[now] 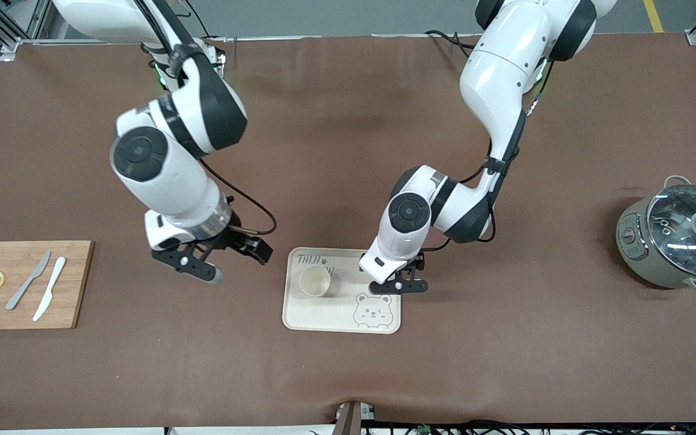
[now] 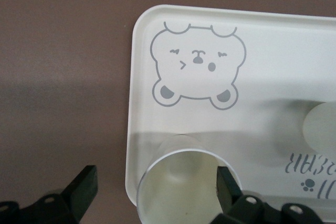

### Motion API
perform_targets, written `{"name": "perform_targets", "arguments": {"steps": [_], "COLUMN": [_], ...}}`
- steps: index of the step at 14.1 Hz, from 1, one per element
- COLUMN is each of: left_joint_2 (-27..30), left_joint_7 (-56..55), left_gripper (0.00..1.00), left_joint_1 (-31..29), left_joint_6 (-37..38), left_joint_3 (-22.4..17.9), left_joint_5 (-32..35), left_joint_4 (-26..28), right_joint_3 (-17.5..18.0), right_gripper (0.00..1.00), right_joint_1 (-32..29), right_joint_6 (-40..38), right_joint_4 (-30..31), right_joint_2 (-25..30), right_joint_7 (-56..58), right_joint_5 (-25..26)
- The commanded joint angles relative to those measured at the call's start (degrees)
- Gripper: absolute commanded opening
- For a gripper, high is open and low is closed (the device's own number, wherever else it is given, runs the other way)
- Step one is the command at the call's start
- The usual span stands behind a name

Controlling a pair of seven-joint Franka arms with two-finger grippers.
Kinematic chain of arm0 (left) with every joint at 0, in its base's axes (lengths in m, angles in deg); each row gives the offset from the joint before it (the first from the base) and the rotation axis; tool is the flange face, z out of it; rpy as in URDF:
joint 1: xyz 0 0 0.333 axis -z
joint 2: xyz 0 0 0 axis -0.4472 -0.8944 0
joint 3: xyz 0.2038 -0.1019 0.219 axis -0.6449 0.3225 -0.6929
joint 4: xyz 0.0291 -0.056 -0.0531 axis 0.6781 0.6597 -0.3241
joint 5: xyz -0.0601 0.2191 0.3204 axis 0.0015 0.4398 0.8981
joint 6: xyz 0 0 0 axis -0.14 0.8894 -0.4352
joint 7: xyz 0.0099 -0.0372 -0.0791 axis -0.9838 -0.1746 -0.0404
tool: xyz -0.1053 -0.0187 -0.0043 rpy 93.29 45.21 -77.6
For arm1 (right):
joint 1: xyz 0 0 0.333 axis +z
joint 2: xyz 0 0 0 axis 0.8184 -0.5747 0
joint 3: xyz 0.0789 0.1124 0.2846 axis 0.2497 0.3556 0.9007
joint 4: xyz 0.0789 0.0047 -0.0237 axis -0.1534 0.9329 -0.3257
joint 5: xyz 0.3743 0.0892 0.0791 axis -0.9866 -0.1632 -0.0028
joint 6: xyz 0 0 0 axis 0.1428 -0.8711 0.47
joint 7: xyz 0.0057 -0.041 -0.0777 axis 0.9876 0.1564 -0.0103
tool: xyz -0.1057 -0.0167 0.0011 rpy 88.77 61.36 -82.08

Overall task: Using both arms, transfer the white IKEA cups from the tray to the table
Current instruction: 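Close the left gripper on its cup while the right gripper grasps the other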

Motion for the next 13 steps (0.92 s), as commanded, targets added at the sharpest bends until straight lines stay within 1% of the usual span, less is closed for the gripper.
{"name": "perform_targets", "arguments": {"steps": [1,5,8,10,11,12,13], "left_joint_2": [1.3,1.9,2.3,2.3,2.4,3.1,3.2], "left_joint_7": [-0.2,0.3,0.6,-0.3,-0.8,-2.6,-4.0], "left_gripper": [1.0,1.0,1.0,1.0,0.59,0.01,0.0], "left_joint_1": [0.4,-0.1,0.1,0.4,0.2,0.5,0.6], "left_joint_6": [-1.0,-2.6,-2.8,-2.6,-2.4,-1.8,-1.4], "left_joint_3": [-0.6,-0.6,-0.6,-0.6,-0.5,-0.6,-0.6], "left_joint_5": [0.8,0.9,0.9,0.8,0.6,0.4,0.8], "left_joint_4": [2.2,4.4,5.3,5.3,5.2,5.4,5.3], "right_joint_3": [-0.5,-0.7,-0.7,-0.6,-0.6,-0.6,-0.6], "right_gripper": [1.0,1.0,1.0,1.0,1.0,1.0,1.0], "right_joint_1": [2.0,3.6,4.1,4.1,4.2,4.6,5.1], "right_joint_6": [3.8,8.2,10.3,10.5,10.5,11.1,12.9], "right_joint_4": [-0.4,-0.5,-0.4,-0.3,-0.3,-0.3,-0.2], "right_joint_2": [-2.8,-7.5,-9.3,-10.5,-11.3,-12.0,-12.6], "right_joint_7": [-1.3,-1.4,-1.4,-1.1,-1.0,-1.1,-1.1], "right_joint_5": [-0.2,0.1,0.3,2.1,2.9,3.1,3.2]}}
